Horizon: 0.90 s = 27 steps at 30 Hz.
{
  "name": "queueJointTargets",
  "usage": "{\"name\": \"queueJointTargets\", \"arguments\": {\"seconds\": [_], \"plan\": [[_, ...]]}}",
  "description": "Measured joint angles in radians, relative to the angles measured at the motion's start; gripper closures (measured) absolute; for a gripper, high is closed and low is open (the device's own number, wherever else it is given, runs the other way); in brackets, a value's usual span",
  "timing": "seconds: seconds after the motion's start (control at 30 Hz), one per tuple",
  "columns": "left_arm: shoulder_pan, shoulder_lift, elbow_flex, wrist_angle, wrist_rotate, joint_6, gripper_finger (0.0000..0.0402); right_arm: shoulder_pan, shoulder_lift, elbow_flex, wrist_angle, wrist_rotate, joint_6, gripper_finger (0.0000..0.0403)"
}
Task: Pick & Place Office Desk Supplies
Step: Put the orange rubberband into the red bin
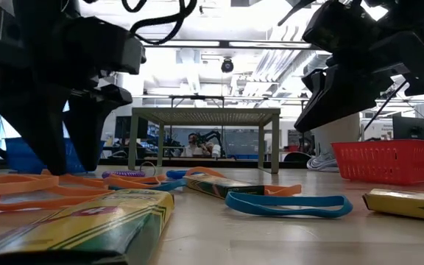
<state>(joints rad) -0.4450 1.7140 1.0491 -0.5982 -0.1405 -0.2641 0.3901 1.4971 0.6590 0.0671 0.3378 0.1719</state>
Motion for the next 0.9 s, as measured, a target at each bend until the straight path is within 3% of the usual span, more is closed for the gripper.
{"name": "queueJointTargets", "arguments": {"seconds": [0.47,0.6,0.83,0.9], "plan": [[0.036,0.053,-0.003,0.009,0.106,-0.048,0.0231,0.000,0.000,0.000,0.012,0.000,0.000,0.0400],[0.042,0.054,-0.003,0.006,0.109,-0.045,0.0268,0.000,0.000,0.000,0.012,0.000,0.000,0.0400],[0.042,0.054,-0.004,0.009,0.108,-0.040,0.0379,0.000,0.000,0.000,0.012,0.000,0.000,0.0400],[0.039,0.054,-0.004,0.017,0.099,-0.023,0.0394,0.000,0.000,0.000,0.013,0.000,0.000,0.0400]]}}
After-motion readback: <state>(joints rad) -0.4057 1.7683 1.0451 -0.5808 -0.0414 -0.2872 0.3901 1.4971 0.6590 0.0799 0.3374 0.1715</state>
